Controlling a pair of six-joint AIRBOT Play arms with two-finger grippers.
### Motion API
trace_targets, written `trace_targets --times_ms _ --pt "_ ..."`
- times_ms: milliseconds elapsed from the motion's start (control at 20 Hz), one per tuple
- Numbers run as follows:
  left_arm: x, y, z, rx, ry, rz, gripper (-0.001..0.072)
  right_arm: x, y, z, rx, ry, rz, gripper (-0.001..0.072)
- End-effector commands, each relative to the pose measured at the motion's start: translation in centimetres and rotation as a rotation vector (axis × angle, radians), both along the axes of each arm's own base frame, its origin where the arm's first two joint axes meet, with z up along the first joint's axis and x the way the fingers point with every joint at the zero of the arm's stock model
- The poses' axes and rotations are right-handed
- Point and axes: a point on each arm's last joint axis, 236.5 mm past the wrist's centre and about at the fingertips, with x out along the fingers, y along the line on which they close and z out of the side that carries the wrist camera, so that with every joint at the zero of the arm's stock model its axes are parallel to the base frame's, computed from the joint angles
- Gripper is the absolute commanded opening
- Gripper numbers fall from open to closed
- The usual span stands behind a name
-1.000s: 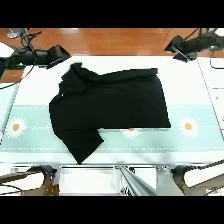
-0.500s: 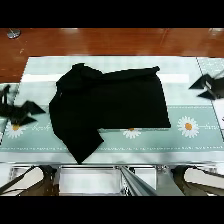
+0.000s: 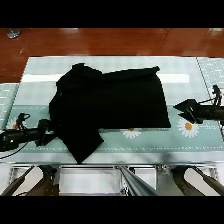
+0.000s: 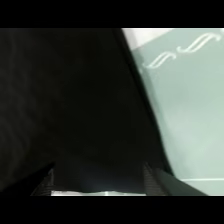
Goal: Fold the shirts.
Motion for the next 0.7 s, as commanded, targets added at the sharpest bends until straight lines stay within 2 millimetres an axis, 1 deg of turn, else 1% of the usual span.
trace_targets --times_ms 0,50,100,150,200,250,300,350,400,450,550,650 --pt "1.0 -0.1 -1.7 0.063 -0.028 0.041 0.0695 -0.6 0.7 -0.2 0.020 -0.008 0.004 0.0630" --pt "1.6 -0.1 -1.7 0.075 -0.043 0.050 0.0678 -0.5 0.0 -0.3 0.003 -0.007 -0.008 0.0630" --pt "1.8 -0.1 -1.6 0.080 -0.051 0.050 0.0463 -0.7 -1.3 -0.7 -0.027 0.010 -0.041 0.0630" --pt "1.9 -0.3 -1.5 0.083 -0.062 0.035 0.0031 -1.2 -2.7 -1.2 -0.055 0.041 -0.076 0.0630" --pt "2.2 -0.6 -1.1 0.083 -0.099 0.002 0.0030 -2.2 -4.2 -2.1 -0.092 0.090 -0.101 0.0630" --pt "2.6 -0.9 -0.6 0.072 -0.127 -0.010 0.0030 -4.1 -5.7 -3.3 -0.147 0.176 -0.112 0.0630" --pt "2.7 -1.1 -0.3 0.059 -0.140 -0.012 0.0030 -6.3 -6.6 -4.5 -0.200 0.273 -0.110 0.0630" --pt "2.9 -1.2 -0.1 0.052 -0.150 -0.012 0.0030 -7.6 -6.4 -5.2 -0.198 0.329 -0.111 0.0630" --pt "3.0 -1.3 0.0 0.048 -0.156 -0.010 0.0030 -8.1 -5.6 -5.6 -0.168 0.344 -0.106 0.0630" --pt "3.0 -1.3 0.0 0.047 -0.156 -0.009 0.0030 -7.9 -4.5 -5.9 -0.143 0.338 -0.103 0.0630" --pt "3.0 -1.3 0.0 0.047 -0.156 -0.009 0.0030 -7.4 -1.9 -6.7 -0.124 0.334 -0.020 0.0630" --pt "3.0 -1.3 0.0 0.046 -0.156 -0.009 0.0030 -6.1 0.3 -7.4 -0.096 0.326 0.034 0.0630"
